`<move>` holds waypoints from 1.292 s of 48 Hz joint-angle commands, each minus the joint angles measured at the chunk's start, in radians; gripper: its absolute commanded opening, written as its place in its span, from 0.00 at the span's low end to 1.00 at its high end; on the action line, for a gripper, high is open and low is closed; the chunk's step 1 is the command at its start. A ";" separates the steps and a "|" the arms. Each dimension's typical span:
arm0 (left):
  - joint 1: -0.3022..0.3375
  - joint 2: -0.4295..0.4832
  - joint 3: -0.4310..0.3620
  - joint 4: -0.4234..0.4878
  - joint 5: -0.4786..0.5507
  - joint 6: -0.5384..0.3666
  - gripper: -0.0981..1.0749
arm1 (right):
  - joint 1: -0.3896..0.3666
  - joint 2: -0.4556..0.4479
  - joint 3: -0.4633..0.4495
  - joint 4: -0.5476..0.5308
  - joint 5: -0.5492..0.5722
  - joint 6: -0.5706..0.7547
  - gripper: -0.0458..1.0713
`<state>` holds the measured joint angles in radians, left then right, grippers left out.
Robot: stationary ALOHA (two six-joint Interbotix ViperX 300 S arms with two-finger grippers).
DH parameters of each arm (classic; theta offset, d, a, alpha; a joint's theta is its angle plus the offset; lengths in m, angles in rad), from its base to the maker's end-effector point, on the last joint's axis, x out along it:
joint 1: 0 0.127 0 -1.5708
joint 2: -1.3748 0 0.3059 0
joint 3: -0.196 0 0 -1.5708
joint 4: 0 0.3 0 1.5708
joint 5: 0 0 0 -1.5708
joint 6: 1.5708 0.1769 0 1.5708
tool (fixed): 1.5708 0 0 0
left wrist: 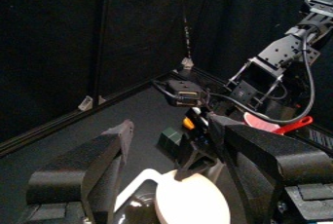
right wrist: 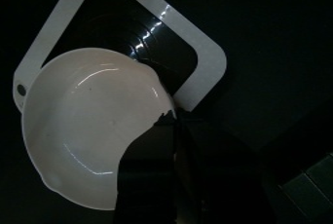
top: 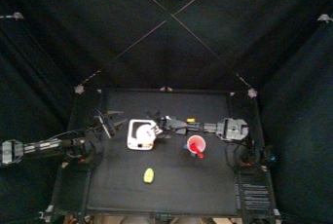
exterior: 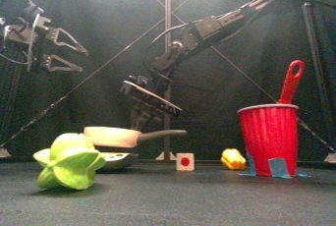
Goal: Place pan to right of starfruit
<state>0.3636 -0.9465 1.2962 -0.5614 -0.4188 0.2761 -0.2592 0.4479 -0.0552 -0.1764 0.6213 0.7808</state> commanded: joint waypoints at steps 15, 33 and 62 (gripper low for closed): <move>0.002 0.003 -0.012 0.000 -0.003 0.002 0.91 | 0.031 -0.120 -0.009 -0.008 0.048 -0.018 0.30; 0.000 0.003 -0.009 -0.015 -0.003 0.002 0.90 | 0.137 -0.258 0.098 0.018 0.020 -0.018 0.30; 0.000 0.003 -0.008 -0.018 -0.003 0.000 0.91 | 0.328 -0.506 0.486 0.060 -0.167 0.044 0.30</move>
<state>0.3636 -0.9480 1.3023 -0.5814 -0.4188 0.2761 0.0568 0.0169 0.3820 -0.1181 0.4955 0.8069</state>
